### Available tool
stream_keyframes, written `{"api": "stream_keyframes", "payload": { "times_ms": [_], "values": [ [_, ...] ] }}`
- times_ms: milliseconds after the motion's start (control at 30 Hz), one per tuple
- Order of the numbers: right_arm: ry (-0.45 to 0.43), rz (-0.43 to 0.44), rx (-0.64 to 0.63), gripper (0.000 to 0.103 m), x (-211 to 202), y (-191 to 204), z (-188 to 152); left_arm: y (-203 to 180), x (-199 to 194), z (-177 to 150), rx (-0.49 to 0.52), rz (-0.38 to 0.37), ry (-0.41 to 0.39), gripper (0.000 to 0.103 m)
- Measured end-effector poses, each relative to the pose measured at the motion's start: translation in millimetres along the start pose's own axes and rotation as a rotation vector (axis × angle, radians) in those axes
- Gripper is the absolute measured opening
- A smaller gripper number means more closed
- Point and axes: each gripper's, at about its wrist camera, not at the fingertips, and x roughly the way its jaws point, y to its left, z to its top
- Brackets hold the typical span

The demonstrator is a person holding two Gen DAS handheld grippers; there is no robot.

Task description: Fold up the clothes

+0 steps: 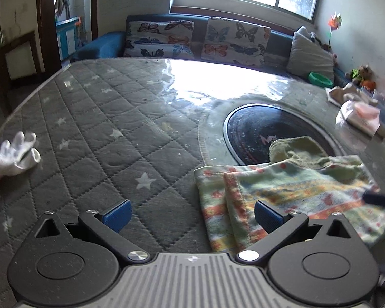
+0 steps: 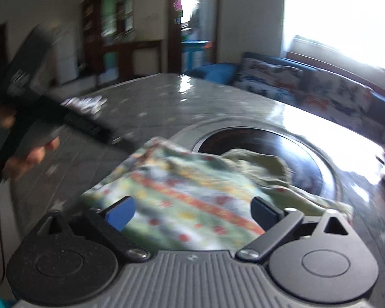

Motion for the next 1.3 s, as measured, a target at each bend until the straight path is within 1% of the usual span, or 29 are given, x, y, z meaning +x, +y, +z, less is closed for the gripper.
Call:
{"api": "stream_keyframes", "payload": {
  "times_ms": [33, 100, 133, 167, 300, 467, 533, 667, 767, 833, 900, 933, 1100, 1200, 1300],
  "values": [
    [0.008, 0.019, -0.024, 0.092, -0.3, 7.0, 1.9, 1.3, 0.8, 0.7, -0.013, -0.003, 0.006, 0.103],
    [0.022, 0.050, -0.065, 0.089, 0.3, 18.8, 5.0, 1.4, 3.7, 2.7, -0.022, 0.016, 0.025, 0.103],
    [0.027, 0.060, -0.079, 0.086, 1.5, 22.8, 5.9, 0.5, 5.0, 3.0, -0.017, 0.026, 0.031, 0.103],
    [0.031, 0.071, -0.093, 0.085, 2.7, 26.8, 6.8, -0.5, 6.3, 3.3, -0.011, 0.035, 0.036, 0.103],
    [0.051, 0.112, -0.151, 0.083, 7.7, 42.6, 10.4, -4.3, 11.7, 2.2, 0.003, 0.046, 0.058, 0.103],
    [0.065, 0.146, -0.168, 0.081, 14.9, 53.4, 10.6, -3.1, 13.7, 0.8, -0.013, 0.063, 0.065, 0.103],
    [0.071, 0.154, -0.172, 0.079, 16.5, 56.1, 9.6, -1.8, 12.8, 1.0, -0.014, 0.067, 0.063, 0.103],
    [0.073, 0.154, -0.185, 0.077, 18.2, 60.8, 7.8, -2.0, 10.4, 0.6, -0.006, 0.088, 0.052, 0.103],
    [0.075, 0.149, -0.196, 0.075, 19.2, 63.9, 7.0, -2.6, 10.2, -0.3, -0.009, 0.094, 0.051, 0.103],
    [0.076, 0.149, -0.203, 0.069, 18.9, 66.2, 6.9, -4.3, 9.9, -1.0, -0.002, 0.100, 0.050, 0.103],
    [0.074, 0.155, -0.210, 0.068, 19.9, 68.9, 7.2, -6.0, 9.7, -1.2, 0.009, 0.103, 0.046, 0.103],
    [0.072, 0.156, -0.211, 0.066, 19.9, 69.7, 7.3, -6.7, 9.8, -1.2, 0.012, 0.102, 0.047, 0.103],
    [0.071, 0.153, -0.218, 0.064, 24.9, 74.0, 7.8, -9.4, 12.0, -0.1, 0.024, 0.100, 0.067, 0.103],
    [0.070, 0.159, -0.214, 0.059, 26.9, 75.0, 8.1, -10.2, 12.9, -0.3, 0.026, 0.107, 0.068, 0.103],
    [0.071, 0.158, -0.223, 0.057, 29.5, 77.7, 8.1, -10.8, 14.5, -1.2, 0.029, 0.112, 0.076, 0.103]
  ]
}}
